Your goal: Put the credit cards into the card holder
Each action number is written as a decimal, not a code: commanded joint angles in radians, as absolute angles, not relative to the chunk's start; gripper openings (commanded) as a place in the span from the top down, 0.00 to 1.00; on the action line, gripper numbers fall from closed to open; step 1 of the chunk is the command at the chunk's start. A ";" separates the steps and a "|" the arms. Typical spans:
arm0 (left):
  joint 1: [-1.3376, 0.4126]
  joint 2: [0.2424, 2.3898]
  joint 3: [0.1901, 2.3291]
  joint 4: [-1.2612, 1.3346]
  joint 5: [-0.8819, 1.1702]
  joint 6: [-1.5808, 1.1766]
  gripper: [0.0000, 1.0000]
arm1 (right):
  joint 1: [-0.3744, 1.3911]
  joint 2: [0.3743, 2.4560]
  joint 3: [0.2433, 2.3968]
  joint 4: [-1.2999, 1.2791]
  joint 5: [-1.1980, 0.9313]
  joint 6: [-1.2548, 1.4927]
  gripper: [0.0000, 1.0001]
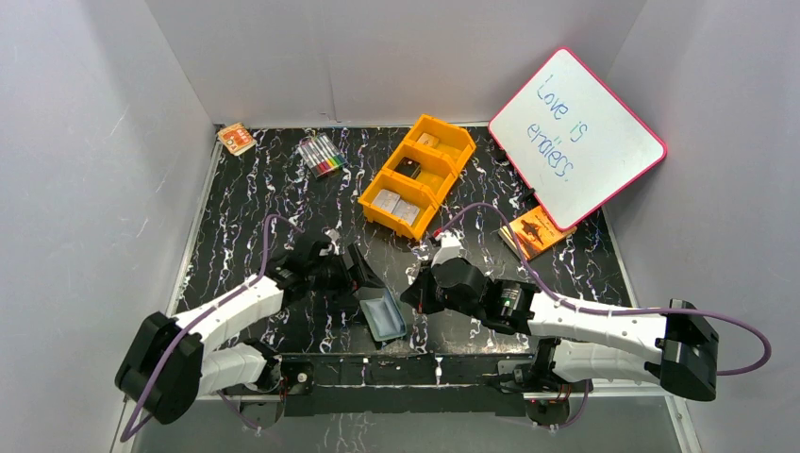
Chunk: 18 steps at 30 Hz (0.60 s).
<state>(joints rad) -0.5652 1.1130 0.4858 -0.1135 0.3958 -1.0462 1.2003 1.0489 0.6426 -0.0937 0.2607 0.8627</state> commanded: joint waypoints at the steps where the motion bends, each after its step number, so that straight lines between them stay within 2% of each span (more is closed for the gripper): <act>1: -0.569 1.171 0.584 -0.114 0.403 -1.004 0.14 | 1.218 1.014 0.633 -0.015 0.320 0.897 1.00; 11: -0.569 1.103 0.574 -0.247 0.308 -0.959 0.15 | 1.223 0.959 0.604 -0.041 0.410 0.933 1.00; 18: -0.569 1.062 0.515 -0.251 0.303 -0.969 0.17 | 1.223 0.959 0.594 -0.234 0.523 1.019 1.00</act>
<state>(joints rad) -0.5652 1.0954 0.5388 -0.2157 0.3164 -0.9791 1.2186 0.9733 0.6018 -0.1226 0.4107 0.9478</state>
